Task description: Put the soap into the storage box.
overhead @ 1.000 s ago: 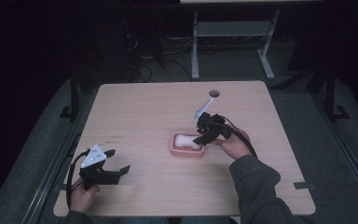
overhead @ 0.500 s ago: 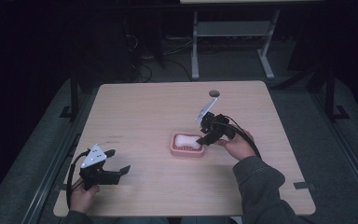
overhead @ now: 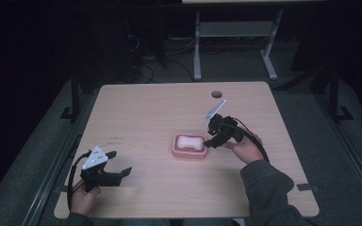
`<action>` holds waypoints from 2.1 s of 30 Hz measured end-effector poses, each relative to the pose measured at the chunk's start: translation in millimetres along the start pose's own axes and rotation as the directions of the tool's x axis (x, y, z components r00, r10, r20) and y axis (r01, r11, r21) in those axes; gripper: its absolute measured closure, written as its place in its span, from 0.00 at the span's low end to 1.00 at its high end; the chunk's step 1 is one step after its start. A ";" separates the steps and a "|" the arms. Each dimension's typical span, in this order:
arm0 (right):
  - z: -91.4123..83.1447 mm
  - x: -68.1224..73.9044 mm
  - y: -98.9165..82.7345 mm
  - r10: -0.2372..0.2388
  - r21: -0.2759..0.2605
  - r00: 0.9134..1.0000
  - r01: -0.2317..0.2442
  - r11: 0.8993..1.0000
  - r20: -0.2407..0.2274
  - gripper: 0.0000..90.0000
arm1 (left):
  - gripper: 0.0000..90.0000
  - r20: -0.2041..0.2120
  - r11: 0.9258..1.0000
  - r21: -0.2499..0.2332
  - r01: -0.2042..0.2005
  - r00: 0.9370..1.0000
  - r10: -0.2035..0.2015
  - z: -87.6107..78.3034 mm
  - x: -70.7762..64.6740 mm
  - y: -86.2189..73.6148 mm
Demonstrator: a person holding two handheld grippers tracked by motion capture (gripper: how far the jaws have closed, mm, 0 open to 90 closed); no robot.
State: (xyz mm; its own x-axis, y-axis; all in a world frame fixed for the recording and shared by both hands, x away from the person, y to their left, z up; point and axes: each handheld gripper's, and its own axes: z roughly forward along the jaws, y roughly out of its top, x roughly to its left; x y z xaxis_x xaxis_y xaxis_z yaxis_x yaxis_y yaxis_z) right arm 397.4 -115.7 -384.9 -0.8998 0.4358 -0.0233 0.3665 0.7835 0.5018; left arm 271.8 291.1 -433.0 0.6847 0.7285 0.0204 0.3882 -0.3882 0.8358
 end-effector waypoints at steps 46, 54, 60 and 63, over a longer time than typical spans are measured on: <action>-10.4 1.0 -45.7 0.095 -0.005 0.995 -0.095 0.995 0.006 0.43 | 0.16 -0.002 1.000 0.015 -0.008 1.000 0.008 0.4 0.0 0.2; -12.5 3.4 -57.0 0.109 -0.002 0.994 -0.109 0.994 0.006 0.41 | 0.16 -0.001 1.000 0.015 -0.009 1.000 0.009 1.1 -0.5 0.0; -13.8 7.0 -65.4 0.119 -0.006 0.993 -0.119 0.993 0.011 0.41 | 0.16 0.000 1.000 0.012 -0.010 1.000 0.010 1.6 -0.7 -0.3; -14.4 8.3 -69.6 0.126 -0.006 0.992 -0.126 0.992 0.011 0.40 | 0.16 0.001 1.000 0.012 -0.010 1.000 0.010 1.6 -0.8 -0.4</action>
State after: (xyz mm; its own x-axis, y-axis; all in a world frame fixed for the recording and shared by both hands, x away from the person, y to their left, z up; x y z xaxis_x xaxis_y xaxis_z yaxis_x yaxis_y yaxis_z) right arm 361.1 -173.0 -407.6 -0.8438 0.5358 0.0300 0.4753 0.7201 0.5055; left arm 272.1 289.7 -434.1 0.6891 0.7241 0.0287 0.3882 -0.4023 0.8291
